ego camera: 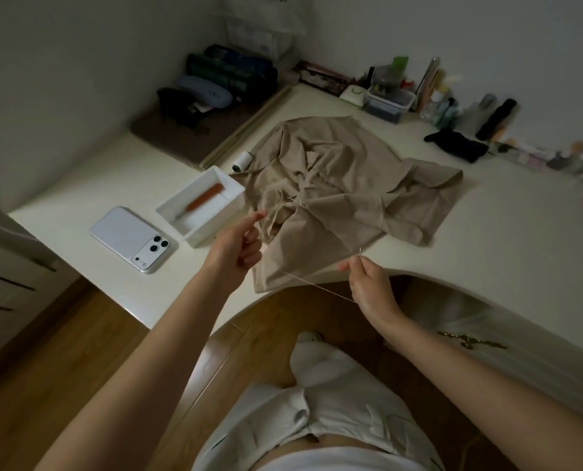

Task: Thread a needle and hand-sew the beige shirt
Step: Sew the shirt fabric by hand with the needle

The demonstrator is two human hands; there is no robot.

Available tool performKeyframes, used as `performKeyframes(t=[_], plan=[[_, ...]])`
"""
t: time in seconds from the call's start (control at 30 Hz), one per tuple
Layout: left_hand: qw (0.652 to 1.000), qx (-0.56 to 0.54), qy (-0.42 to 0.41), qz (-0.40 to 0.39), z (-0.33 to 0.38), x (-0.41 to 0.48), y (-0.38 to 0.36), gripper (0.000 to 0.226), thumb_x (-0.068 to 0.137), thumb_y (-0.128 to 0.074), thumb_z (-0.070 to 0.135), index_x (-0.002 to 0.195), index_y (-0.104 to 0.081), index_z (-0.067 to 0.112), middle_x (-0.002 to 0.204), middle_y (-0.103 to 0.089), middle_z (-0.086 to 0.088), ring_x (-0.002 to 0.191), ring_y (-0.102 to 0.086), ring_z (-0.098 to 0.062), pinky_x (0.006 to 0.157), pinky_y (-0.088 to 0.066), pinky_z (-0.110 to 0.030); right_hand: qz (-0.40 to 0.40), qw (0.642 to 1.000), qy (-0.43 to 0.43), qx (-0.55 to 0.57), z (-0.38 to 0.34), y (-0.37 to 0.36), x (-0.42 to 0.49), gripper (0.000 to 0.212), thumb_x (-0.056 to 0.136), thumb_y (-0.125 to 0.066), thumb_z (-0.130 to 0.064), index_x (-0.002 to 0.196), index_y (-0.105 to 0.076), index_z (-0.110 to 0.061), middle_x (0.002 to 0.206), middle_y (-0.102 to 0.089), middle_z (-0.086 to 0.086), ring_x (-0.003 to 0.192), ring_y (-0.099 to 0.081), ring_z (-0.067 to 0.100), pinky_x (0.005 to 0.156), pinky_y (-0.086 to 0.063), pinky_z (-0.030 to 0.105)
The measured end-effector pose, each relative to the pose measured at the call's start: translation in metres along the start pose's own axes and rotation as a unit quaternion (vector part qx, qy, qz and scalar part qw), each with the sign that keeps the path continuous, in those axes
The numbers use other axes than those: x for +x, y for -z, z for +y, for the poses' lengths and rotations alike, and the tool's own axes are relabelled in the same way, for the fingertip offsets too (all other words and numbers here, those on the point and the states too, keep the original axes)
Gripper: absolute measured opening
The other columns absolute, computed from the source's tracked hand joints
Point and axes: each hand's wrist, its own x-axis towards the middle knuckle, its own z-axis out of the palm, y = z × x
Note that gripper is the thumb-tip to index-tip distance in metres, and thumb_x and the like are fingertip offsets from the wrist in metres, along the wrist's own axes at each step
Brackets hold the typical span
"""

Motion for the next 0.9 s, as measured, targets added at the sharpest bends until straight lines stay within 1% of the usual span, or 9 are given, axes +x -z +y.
performKeyframes(t=[0.07,0.2,0.3,0.47,0.57,0.63,0.73,0.8,0.9], plan=[[1.0,0.023,-0.017,0.002,-0.005,-0.011,0.011,0.017,0.098,-0.048,0.025,0.096,-0.06,0.013,0.051,-0.025,0.008,0.038,-0.018,-0.005,0.032,-0.019,-0.015,0.01,1.0,0.001,-0.012,0.003,-0.003,-0.001,0.033,0.103,-0.033,-0.021,0.086,-0.059,-0.012,0.064,-0.043,-0.007,0.058,-0.039,0.004,0.054,-0.029,0.016],[0.998,0.022,-0.04,0.053,-0.017,-0.035,0.032,0.029,0.097,-0.049,0.026,0.07,-0.045,0.016,0.049,-0.027,0.007,0.039,-0.02,-0.006,0.035,-0.018,-0.017,0.007,1.0,0.005,-0.02,0.005,-0.013,-0.004,0.033,0.104,-0.032,-0.022,0.089,-0.058,-0.01,0.066,-0.042,-0.007,0.06,-0.039,0.003,0.055,-0.029,0.016],[0.988,0.118,-0.038,0.087,-0.034,-0.053,0.05,0.041,0.096,-0.051,0.023,0.06,-0.034,0.017,0.048,-0.028,0.007,0.043,-0.02,-0.009,0.037,-0.021,-0.018,-0.02,0.999,0.012,-0.032,0.003,-0.025,-0.005,0.035,0.104,-0.031,-0.027,0.094,-0.061,-0.012,0.064,-0.042,-0.006,0.056,-0.04,0.005,0.053,-0.03,0.017],[0.971,0.24,-0.002,0.013,-0.061,-0.08,0.067,0.054,0.097,-0.05,0.02,0.045,-0.034,0.023,0.048,-0.028,0.006,0.045,-0.021,-0.011,0.043,-0.022,-0.02,-0.135,0.99,-0.03,0.012,-0.011,-0.055,-0.007,0.037,0.101,-0.04,-0.031,0.116,-0.061,-0.004,0.049,-0.033,-0.008,0.034,-0.03,0.002,0.038,-0.023,0.014],[0.958,0.281,0.049,-0.04,-0.07,-0.089,0.072,0.05,0.096,-0.049,0.014,0.05,-0.031,0.021,0.05,-0.026,0.003,0.045,-0.018,-0.011,0.042,-0.02,-0.019,-0.148,0.983,-0.084,0.073,-0.024,-0.071,-0.009,0.034,0.099,-0.047,-0.029,0.114,-0.06,-0.002,0.042,-0.036,-0.012,0.034,-0.027,0.001,0.035,-0.021,0.014],[0.945,0.311,0.076,-0.068,-0.075,-0.093,0.077,0.048,0.095,-0.047,0.009,0.051,-0.031,0.02,0.05,-0.027,0.003,0.046,-0.02,-0.011,0.043,-0.021,-0.019,-0.149,0.98,-0.077,0.107,-0.029,-0.076,-0.011,0.027,0.099,-0.047,-0.026,0.106,-0.064,-0.007,0.043,-0.039,-0.012,0.037,-0.028,0.001,0.036,-0.022,0.014],[0.932,0.347,0.082,-0.065,-0.077,-0.093,0.082,0.039,0.095,-0.046,0.008,0.057,-0.044,0.017,0.057,-0.043,0.001,0.054,-0.037,-0.014,0.055,-0.036,-0.023,-0.157,0.983,-0.035,0.087,-0.029,-0.076,-0.02,0.028,0.101,-0.043,-0.026,0.086,-0.064,-0.015,0.049,-0.038,-0.008,0.038,-0.028,0.002,0.037,-0.022,0.014],[0.931,0.359,0.059,-0.037,-0.073,-0.089,0.08,0.025,0.098,-0.044,0.014,0.08,-0.061,0.015,0.085,-0.063,-0.003,0.079,-0.057,-0.017,0.073,-0.044,-0.022,-0.161,0.986,0.008,0.045,-0.024,-0.074,-0.031,0.03,0.1,-0.044,-0.024,0.079,-0.062,-0.015,0.041,-0.041,-0.013,0.035,-0.034,0.002,0.037,-0.025,0.013],[0.918,0.395,0.002,-0.023,-0.065,-0.078,0.066,0.034,0.103,-0.032,0.019,0.111,-0.064,0.012,0.115,-0.064,-0.005,0.101,-0.06,-0.012,0.08,-0.045,-0.013,-0.177,0.981,0.075,-0.009,-0.012,-0.071,-0.05,0.028,0.098,-0.049,-0.022,0.076,-0.064,-0.014,0.04,-0.043,-0.014,0.039,-0.04,-0.001,0.045,-0.034,0.009]])
